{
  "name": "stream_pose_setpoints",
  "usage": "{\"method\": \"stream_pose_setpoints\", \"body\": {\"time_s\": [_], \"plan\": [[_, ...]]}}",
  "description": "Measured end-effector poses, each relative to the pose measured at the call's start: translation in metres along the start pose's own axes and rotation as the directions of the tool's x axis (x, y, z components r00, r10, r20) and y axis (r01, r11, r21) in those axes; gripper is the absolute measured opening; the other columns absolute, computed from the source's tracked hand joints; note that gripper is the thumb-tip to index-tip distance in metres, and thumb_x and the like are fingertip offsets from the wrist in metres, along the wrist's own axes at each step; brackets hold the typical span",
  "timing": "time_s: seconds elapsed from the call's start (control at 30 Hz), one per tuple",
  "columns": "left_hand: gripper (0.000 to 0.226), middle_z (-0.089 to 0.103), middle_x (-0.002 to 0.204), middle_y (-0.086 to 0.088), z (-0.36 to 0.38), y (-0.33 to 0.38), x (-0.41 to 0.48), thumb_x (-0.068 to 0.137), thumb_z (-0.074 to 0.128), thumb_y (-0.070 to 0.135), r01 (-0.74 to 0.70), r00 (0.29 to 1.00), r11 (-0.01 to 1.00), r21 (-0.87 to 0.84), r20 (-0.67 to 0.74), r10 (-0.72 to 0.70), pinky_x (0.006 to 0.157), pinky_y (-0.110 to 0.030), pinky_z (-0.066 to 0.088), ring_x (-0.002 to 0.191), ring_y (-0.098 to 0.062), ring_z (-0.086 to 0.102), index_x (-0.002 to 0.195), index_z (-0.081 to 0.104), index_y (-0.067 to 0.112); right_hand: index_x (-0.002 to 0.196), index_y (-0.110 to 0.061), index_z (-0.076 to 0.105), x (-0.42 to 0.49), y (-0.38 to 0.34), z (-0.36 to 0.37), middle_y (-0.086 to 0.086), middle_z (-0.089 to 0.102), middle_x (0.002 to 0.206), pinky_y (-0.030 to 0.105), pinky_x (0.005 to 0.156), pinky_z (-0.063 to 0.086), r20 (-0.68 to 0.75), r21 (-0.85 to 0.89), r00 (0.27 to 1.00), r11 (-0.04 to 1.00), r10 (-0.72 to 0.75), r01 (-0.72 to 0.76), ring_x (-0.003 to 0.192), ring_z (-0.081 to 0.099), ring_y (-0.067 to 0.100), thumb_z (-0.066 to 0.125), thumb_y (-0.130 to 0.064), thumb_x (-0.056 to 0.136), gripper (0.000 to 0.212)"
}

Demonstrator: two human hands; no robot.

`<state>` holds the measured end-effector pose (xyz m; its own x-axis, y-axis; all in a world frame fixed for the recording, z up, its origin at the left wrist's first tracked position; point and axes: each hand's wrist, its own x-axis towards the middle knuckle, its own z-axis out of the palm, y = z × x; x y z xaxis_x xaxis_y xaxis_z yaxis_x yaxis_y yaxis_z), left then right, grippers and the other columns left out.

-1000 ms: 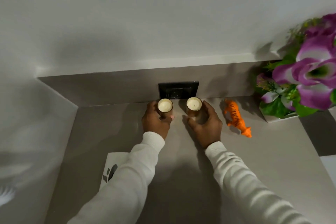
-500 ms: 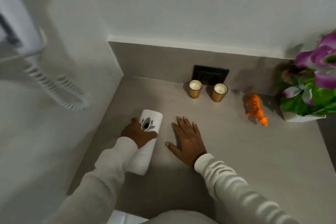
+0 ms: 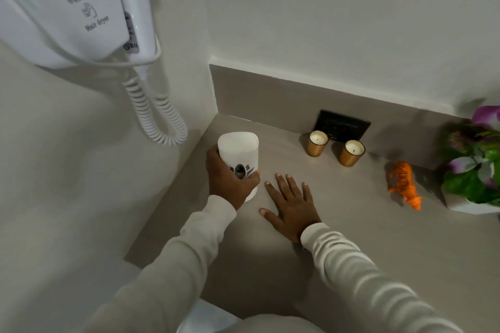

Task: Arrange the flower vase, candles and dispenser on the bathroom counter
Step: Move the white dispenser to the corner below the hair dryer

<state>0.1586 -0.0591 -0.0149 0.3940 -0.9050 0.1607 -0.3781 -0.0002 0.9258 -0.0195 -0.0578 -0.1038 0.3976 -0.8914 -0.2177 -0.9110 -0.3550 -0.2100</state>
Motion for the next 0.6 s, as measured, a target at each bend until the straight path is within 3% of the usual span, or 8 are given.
{"method": "stream_pose_setpoints", "body": {"time_s": [0.13, 0.27, 0.6], "plan": [[0.091, 0.049, 0.125, 0.004, 0.002, -0.013, -0.011, 0.047, 0.089, 0.036, 0.056, 0.996, 0.998, -0.031, -0.061, -0.058, 0.082, -0.014, 0.048, 0.106, -0.009, 0.053, 0.119, 0.034, 0.042, 0.158, -0.039, -0.002, -0.001, 0.0, 0.003, -0.003, -0.009, 0.17, 0.053, 0.123, -0.011, -0.031, -0.003, 1.0, 1.0, 0.0, 0.0, 0.156, -0.013, 0.023, 0.005, -0.078, 0.088, 0.08], [0.08, 0.054, 0.12, 0.004, 0.006, -0.041, -0.03, 0.053, 0.085, 0.036, 0.13, 0.989, 0.991, 0.013, -0.074, -0.129, 0.092, -0.037, 0.055, 0.105, -0.014, 0.057, 0.12, 0.04, 0.034, 0.158, -0.039, -0.002, 0.004, 0.002, 0.004, -0.003, -0.007, 0.17, 0.055, 0.123, -0.007, -0.062, -0.022, 0.998, 1.0, -0.01, 0.008, 0.156, -0.011, 0.023, 0.005, -0.079, 0.088, 0.081], [0.076, 0.055, 0.121, -0.001, 0.043, -0.051, 0.053, 0.056, 0.083, 0.04, 0.233, 0.943, 0.972, -0.026, -0.24, -0.232, 0.094, -0.043, 0.053, 0.109, -0.019, 0.056, 0.119, 0.043, 0.027, 0.157, -0.043, -0.004, 0.04, 0.013, -0.004, -0.006, -0.011, 0.169, 0.053, 0.122, -0.012, -0.061, -0.012, 0.997, 0.999, -0.041, 0.04, 0.155, -0.014, 0.021, 0.008, -0.083, 0.086, 0.083]]}}
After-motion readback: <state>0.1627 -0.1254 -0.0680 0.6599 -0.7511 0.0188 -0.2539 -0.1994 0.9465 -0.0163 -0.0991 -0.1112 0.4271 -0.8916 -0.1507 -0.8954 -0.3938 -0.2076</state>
